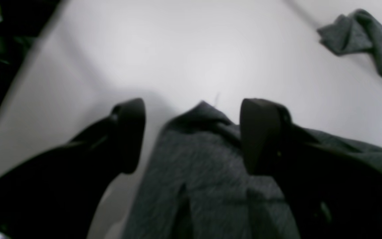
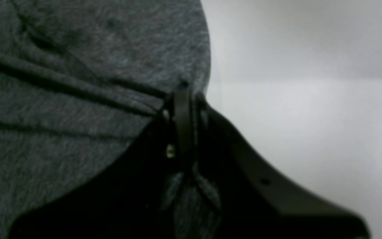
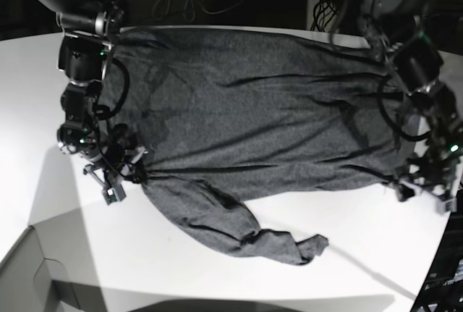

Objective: Layout the t-shirt on the table in an organized manner, then fold the t-shirt properly
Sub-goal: 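Move both grippers along the shirt sides toward the hem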

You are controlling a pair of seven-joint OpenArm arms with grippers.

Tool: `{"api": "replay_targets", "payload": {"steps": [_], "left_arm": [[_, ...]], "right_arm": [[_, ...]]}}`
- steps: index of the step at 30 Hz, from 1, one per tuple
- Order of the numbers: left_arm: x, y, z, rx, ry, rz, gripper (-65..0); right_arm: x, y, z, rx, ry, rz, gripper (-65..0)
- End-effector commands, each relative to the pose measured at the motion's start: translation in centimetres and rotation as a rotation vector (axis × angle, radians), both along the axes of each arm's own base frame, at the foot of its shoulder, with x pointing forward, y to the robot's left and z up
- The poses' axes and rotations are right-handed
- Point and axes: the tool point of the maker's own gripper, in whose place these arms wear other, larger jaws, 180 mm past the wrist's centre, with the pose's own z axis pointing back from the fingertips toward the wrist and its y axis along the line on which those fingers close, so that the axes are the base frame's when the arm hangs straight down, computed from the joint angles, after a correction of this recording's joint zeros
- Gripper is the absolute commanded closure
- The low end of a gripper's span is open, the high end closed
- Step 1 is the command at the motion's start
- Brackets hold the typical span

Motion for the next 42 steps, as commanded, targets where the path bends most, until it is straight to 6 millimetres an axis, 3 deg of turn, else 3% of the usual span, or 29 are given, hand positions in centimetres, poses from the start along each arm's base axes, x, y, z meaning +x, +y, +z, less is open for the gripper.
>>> {"api": "replay_targets", "payload": {"steps": [1, 5, 10, 17, 24, 36, 42], "left_arm": [[1.9, 0.2, 1.9, 0.003, -0.066, -0.005, -43.3], [3.2, -1.3, -1.6, -0.053, -0.031, -0.023, -43.3], [4.2, -2.9, -3.5, -0.105, -0.038, -0.032, -43.3], [4.4, -3.2, -3.8, -0.118, -0.037, -0.028, -43.3], [3.7, 0.0, -3.7, -0.077, -0.027, 0.089, -43.4], [3.8, -0.1, -3.8, -0.08, -0.022, 0.095, -43.3], [2.7, -1.4, -6.9, -0.131, 0.024, 0.094, -41.0]], "right_arm": [[-0.6, -0.6, -0.7, -0.045, 0.046, 0.013, 0.0], [-0.8, -0.6, -0.9, -0.045, 0.051, 0.013, 0.0], [-0.8, -0.8, -0.9, -0.05, 0.051, 0.013, 0.0], [-0.8, -1.0, -0.9, -0.053, 0.051, 0.012, 0.0], [-0.8, -1.0, -0.9, -0.053, 0.051, 0.012, 0.0], [-0.8, -1.0, -0.9, -0.053, 0.051, 0.012, 0.0], [-0.8, -1.0, -0.9, -0.053, 0.051, 0.012, 0.0]]}}
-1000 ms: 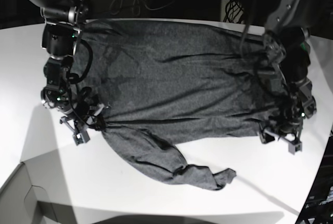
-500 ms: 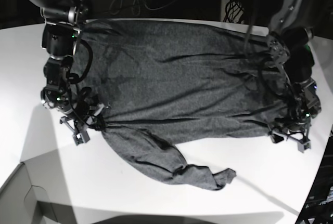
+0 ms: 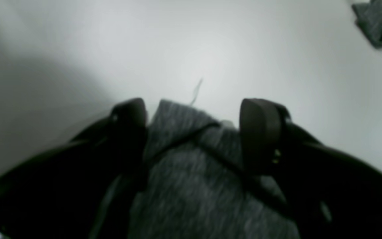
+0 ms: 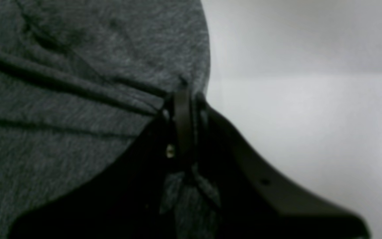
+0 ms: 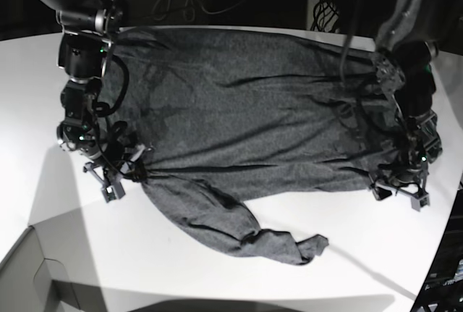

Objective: Layout the t-shirt on the table in an organized manner, then fold the t-shirt properly
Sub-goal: 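Move both grippers along the shirt sides toward the hem, then grasp the shirt sides with both grippers and fold the shirt lengthwise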

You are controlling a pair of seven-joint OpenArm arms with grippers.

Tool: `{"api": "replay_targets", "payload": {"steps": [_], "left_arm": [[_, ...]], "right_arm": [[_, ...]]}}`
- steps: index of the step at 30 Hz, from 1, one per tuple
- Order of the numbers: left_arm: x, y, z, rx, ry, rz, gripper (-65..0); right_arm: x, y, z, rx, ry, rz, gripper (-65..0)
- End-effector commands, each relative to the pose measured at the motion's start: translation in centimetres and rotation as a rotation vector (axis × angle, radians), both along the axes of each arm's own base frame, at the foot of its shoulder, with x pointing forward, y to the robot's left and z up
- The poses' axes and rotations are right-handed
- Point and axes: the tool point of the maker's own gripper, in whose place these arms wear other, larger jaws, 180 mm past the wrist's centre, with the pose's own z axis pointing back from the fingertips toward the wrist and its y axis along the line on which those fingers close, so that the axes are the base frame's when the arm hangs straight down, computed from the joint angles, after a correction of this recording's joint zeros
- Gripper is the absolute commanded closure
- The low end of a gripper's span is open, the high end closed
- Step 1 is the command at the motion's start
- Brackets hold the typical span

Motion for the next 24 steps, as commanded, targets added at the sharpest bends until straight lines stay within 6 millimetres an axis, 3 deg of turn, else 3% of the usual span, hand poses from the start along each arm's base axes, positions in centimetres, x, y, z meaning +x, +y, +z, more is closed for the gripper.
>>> {"api": "replay_targets", "payload": {"steps": [1, 6, 10, 15, 17, 20, 24], "left_arm": [[0.4, -0.1, 0.2, -0.006, -0.003, 0.0, -36.7], [0.4, 0.0, 0.1, -0.009, -0.026, 0.012, 0.0], [1.6, 0.5, 1.7, -0.002, -0.058, 0.016, 0.0], [2.9, 3.7, 5.2, 0.01, -0.125, 0.067, 0.0], [3.2, 5.1, 6.6, -0.009, -0.132, 0.088, 0.0], [4.1, 5.9, 8.5, -0.032, -0.153, 0.102, 0.0], [4.7, 5.6, 9.2, -0.036, -0.164, 0.097, 0.0]], "right_arm": [[-0.6, -0.9, -0.8, -0.06, 0.054, 0.016, 0.0], [-0.6, -0.9, -0.8, -0.06, 0.054, 0.016, 0.0], [-0.5, -1.0, -0.7, -0.061, 0.051, 0.013, 0.0], [-0.3, -2.5, -0.2, -0.079, 0.043, -0.004, 0.0], [-0.3, -4.3, 0.1, -0.08, 0.036, -0.046, 0.0], [0.1, -5.4, 0.7, -0.068, 0.021, -0.085, 0.0], [0.2, -5.6, 0.8, -0.068, 0.018, -0.09, 0.0]]}}
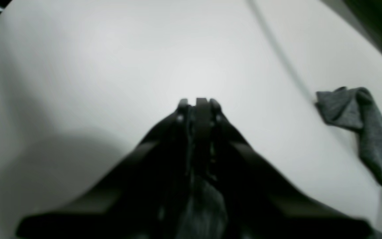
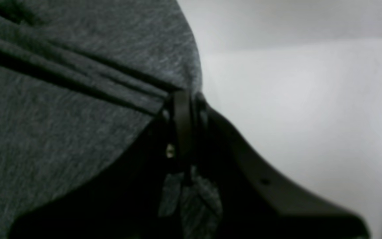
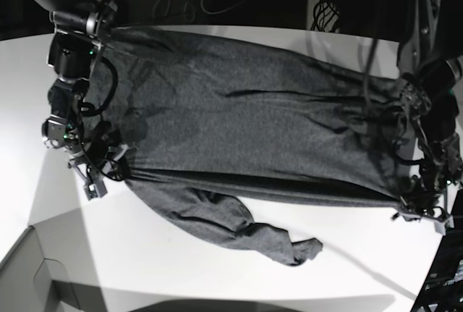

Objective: Layout the t-shirt on the table in an organized manner, then fold the t-shirt properly
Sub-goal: 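Grasp the shirt sides with both grippers and fold the shirt lengthwise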

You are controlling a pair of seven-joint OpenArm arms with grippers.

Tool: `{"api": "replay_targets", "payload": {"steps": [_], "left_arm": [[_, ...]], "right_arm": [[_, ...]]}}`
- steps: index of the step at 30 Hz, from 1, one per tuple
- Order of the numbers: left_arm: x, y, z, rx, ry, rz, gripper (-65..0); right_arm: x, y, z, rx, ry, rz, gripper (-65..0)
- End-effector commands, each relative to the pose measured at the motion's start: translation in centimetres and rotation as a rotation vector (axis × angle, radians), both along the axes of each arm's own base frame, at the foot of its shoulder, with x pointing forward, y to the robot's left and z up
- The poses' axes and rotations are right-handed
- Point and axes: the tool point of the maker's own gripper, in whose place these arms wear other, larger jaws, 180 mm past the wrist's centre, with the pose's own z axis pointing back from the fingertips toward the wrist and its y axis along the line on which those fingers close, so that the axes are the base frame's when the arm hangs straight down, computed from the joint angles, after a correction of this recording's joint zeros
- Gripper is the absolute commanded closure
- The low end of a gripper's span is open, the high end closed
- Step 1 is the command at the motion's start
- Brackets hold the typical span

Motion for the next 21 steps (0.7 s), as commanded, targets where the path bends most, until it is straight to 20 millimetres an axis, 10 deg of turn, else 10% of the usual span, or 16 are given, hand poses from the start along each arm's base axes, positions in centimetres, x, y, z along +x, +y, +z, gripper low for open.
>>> {"api": "replay_targets", "payload": {"steps": [1, 12, 21], "left_arm": [[1.2, 1.8, 3.1, 0.028, -0.075, 0.033, 0.0], [1.4, -0.2, 2.1, -0.02, -0.03, -0.006, 0.0], [-0.4, -0.1, 5.3, -0.016, -0.095, -0.014, 0.0]], "right_arm": [[0.3, -1.5, 0.4, -0.056, 0.013, -0.011, 0.0], [1.0, -1.1, 4.7, -0.118, -0.129, 0.0, 0.0], [-0.1, -0.9, 9.6, -0.203, -0.274, 0.007, 0.0]]}}
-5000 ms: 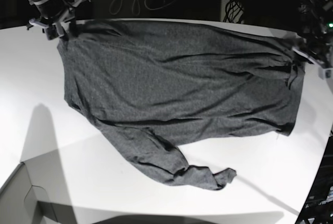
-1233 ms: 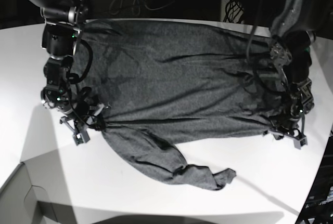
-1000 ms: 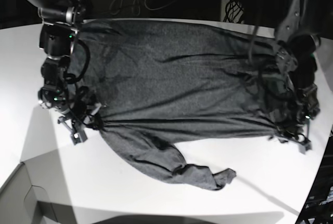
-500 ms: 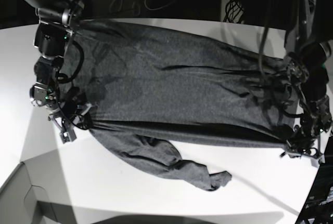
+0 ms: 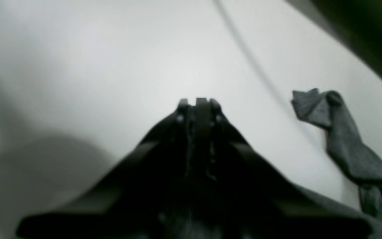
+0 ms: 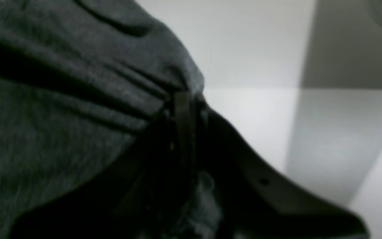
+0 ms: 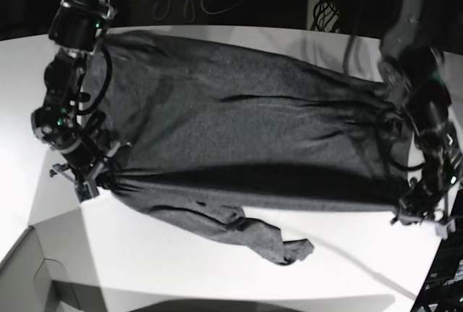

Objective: Layout the t-shirt on the table in an organized manner, then fold the t-shirt properly
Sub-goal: 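Grasp the shirt sides with both grippers and fold the shirt lengthwise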

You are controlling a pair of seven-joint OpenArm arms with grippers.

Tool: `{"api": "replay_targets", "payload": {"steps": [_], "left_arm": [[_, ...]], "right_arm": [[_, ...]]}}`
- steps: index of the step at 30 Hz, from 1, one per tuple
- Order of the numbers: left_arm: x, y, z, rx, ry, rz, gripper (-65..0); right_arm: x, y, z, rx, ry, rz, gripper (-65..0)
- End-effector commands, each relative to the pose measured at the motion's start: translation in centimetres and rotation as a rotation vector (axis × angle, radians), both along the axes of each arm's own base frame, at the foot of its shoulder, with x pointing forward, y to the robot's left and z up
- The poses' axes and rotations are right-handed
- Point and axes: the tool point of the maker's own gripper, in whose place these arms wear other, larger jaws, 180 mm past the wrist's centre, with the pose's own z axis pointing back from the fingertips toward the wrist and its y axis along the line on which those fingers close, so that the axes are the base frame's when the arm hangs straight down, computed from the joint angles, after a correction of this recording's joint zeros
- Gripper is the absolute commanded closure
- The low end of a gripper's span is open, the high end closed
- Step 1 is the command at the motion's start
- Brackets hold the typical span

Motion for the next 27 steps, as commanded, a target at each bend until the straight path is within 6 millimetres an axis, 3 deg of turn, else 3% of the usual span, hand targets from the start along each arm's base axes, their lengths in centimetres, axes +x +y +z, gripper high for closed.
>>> {"api": "replay_targets", "payload": {"steps": [1, 6, 16, 22, 27], "left_arm": [[0.6, 1.7, 3.3, 0.023, -0.082, 0.029, 0.0], [-2.0, 1.3, 3.9, -0.022, -0.108, 0.011, 0.0], [-7.2, 1.0, 3.9, -0.018, -0.107, -0.024, 0.0], [-10.4, 2.0, 2.7, -0.017, -0.079, 0.004, 0.0], [-12.5, 1.9, 1.7, 0.018, -0.04, -0.005, 0.0]], "right_arm": [[0.9, -0.5, 2.5, -0.006, -0.078, -0.008, 0.0], [-0.8, 0.3, 3.3, -0.029, -0.108, 0.0, 0.0], [-6.8, 1.8, 4.4, 0.002, -0.139, 0.036, 0.0], [-11.2, 2.9, 3.3, 0.01, -0.087, 0.06, 0.0], [-13.4, 3.0, 2.2, 0.066, -0.045, 0.058, 0.0]]}}
